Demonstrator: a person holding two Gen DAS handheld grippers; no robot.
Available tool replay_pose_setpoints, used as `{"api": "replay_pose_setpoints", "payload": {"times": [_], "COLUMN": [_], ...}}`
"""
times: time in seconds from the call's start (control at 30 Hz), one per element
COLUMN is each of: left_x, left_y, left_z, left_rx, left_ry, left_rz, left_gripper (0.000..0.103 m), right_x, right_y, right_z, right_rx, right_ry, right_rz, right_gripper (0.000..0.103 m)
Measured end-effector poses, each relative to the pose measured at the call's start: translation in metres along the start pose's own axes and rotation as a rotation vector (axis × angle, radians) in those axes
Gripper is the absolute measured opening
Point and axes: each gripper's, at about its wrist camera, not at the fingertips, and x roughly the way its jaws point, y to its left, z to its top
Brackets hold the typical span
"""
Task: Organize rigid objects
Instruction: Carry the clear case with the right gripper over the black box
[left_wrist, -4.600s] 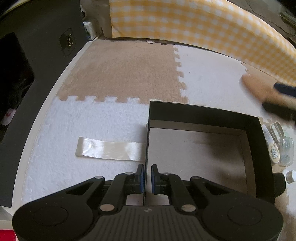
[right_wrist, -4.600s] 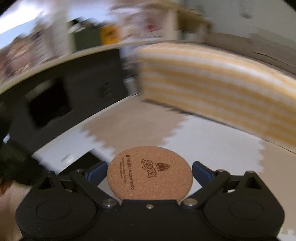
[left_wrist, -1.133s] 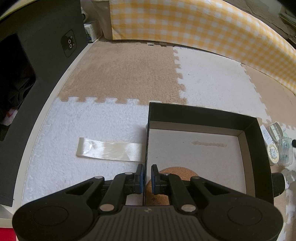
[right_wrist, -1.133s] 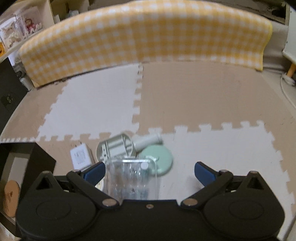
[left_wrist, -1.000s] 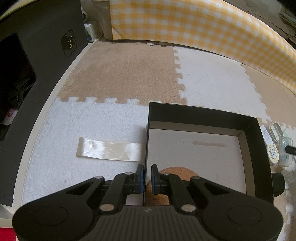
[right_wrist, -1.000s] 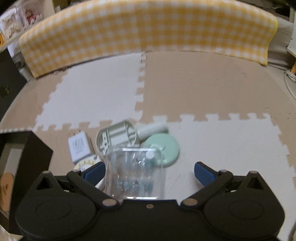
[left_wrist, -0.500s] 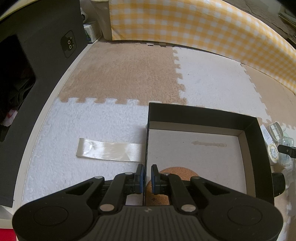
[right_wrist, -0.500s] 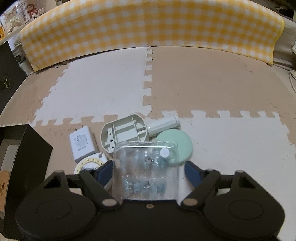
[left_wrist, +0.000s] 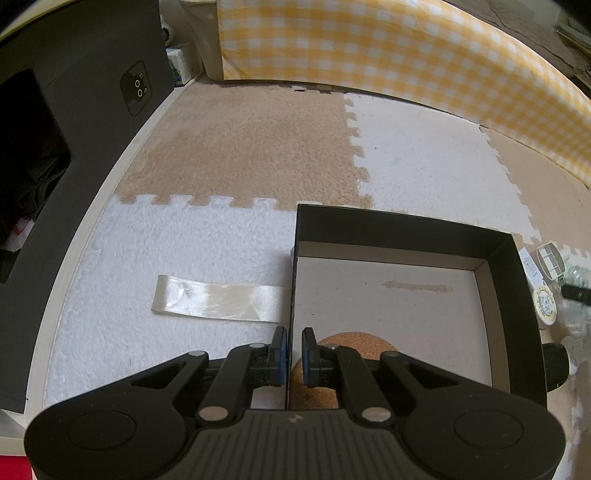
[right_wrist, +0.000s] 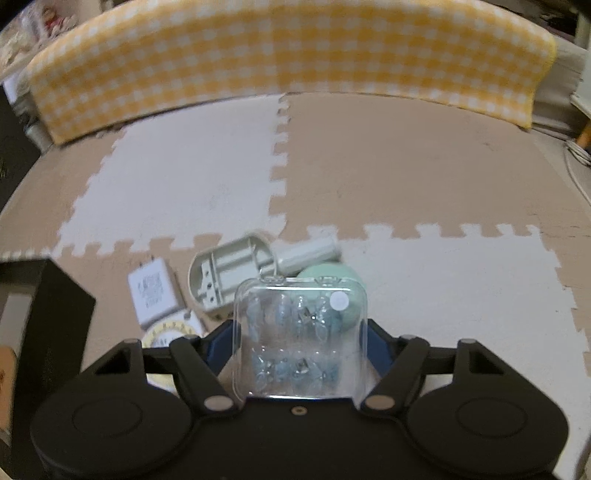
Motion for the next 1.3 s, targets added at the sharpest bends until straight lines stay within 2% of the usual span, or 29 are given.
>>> {"api": "replay_pose_setpoints", "payload": {"times": [0.23,0.43,0.63,0.8,0.97,1.3], "left_x": [0.0,0.0,0.0,0.0,0.0,0.0], "left_y": [0.0,-0.002,-0.003,-0.002,-0.002,-0.003], "left_z": [0.0,0.0,0.0,0.0,-0.001,0.0], "left_rx": [0.001,0.005,0.006,0.008,0.011,0.026], "left_ry": [-0.001,-0.001,0.0,0.0,0.001,-0.001], "left_rz": [-0.001,0.006,0.007,0.005,0.007,0.015], "left_gripper": [0.008,0.005,0.003,0.003,0.003,0.003], "right_x": [-0.041,-0.078,-0.108,-0.116,-0.103,-0.063], "right_y": [0.013,0.041,0.072,0.105,0.144,0.194], "right_z": [0.022,0.031,0.03,0.021,0.011,-0.021], "right_rx": [0.046,0.018,-0.003,-0.029,-0.049,-0.039], "right_ry": [-0.096,-0.167,-0.201,-0.146,-0.062,0.132], "right_rz": [0.096,0.212,0.325,0.413,0.481,0.494], "right_gripper": [0.074,0.074,0.074,0.074,0.074,0.074]}}
